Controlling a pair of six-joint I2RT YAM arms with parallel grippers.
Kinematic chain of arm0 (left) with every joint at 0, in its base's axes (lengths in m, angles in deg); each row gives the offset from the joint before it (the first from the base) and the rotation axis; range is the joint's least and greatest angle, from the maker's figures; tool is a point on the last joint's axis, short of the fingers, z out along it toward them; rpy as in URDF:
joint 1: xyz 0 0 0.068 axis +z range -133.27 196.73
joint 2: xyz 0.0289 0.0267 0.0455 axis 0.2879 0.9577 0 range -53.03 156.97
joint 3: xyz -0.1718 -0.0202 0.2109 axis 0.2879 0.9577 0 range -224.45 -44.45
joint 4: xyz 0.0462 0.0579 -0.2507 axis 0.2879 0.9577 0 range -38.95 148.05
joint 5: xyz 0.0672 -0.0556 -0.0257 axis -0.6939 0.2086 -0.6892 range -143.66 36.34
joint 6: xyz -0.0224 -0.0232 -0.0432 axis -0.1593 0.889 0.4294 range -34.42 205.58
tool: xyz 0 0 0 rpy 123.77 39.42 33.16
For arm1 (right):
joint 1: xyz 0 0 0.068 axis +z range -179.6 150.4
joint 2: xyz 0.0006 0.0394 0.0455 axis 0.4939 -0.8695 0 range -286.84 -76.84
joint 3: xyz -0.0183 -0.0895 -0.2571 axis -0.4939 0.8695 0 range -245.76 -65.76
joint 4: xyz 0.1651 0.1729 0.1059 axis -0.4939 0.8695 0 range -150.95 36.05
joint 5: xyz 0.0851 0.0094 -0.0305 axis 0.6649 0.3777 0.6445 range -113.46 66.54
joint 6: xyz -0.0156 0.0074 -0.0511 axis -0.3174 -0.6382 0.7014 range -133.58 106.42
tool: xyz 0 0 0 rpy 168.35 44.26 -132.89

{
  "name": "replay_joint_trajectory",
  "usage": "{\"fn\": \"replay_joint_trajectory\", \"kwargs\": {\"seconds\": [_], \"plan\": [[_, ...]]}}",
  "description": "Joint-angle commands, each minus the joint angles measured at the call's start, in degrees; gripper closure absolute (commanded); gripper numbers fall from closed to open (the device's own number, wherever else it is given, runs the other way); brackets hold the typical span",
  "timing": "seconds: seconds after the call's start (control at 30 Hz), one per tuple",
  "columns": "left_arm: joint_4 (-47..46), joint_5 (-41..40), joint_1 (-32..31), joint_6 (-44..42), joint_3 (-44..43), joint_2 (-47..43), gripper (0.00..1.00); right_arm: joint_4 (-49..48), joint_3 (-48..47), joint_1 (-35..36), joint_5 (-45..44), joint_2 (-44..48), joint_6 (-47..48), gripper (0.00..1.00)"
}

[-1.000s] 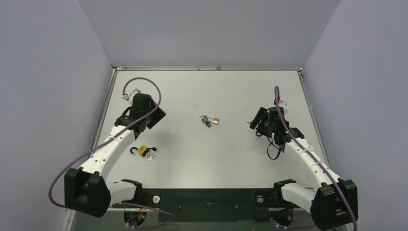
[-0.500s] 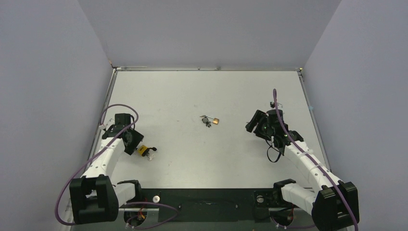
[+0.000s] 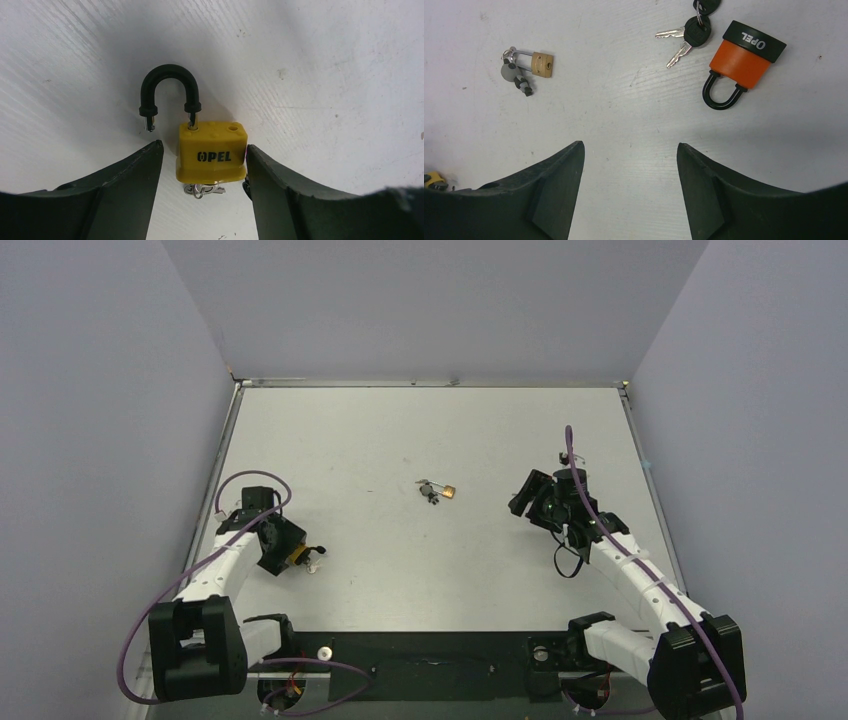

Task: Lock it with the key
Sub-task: Pick up the lock from the center of the board.

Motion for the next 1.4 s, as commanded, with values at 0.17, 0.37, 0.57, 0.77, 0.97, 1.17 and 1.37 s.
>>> {"fn": "replay_joint_trajectory", "kwargs": {"seconds": [0.17, 0.37, 0.57, 0.77, 0.97, 1.17, 1.37], "plan": [[-6.25, 1.57, 0.32, -0.26, 0.26, 2.46, 0.41, -2.58, 1.48, 0.22, 0.75, 1.24, 0.52, 0.36], [-7.16, 3.34, 0.30, -1.14, 0.04, 5.81, 0.45, -1.84, 2.03, 0.35, 0.88, 2.74, 0.71, 0.37], [-7.02, 6.22, 0.16, -1.49, 0.60, 5.09, 0.70, -2.02, 1.75, 1.41, 1.46, 4.41, -0.33, 0.37], [-4.02, 12.95, -0.80, 1.79, -1.68, -1.00, 0.87, -4.36, -0.37, 7.76, -0.29, 5.60, -2.32, 0.36], [-2.81, 15.75, -8.92, 13.07, -5.56, -9.77, 0.91, -11.21, -4.05, 22.14, -7.20, 4.63, -4.25, 0.36], [-5.35, 12.64, -19.05, 22.20, -10.71, -14.49, 0.91, -22.76, -9.06, 35.79, -15.31, 0.70, -1.18, 0.36], [-7.97, 8.70, -31.34, 27.07, -18.12, -13.42, 0.91, -28.79, -13.04, 40.32, -16.45, -3.67, 2.16, 0.36]]}}
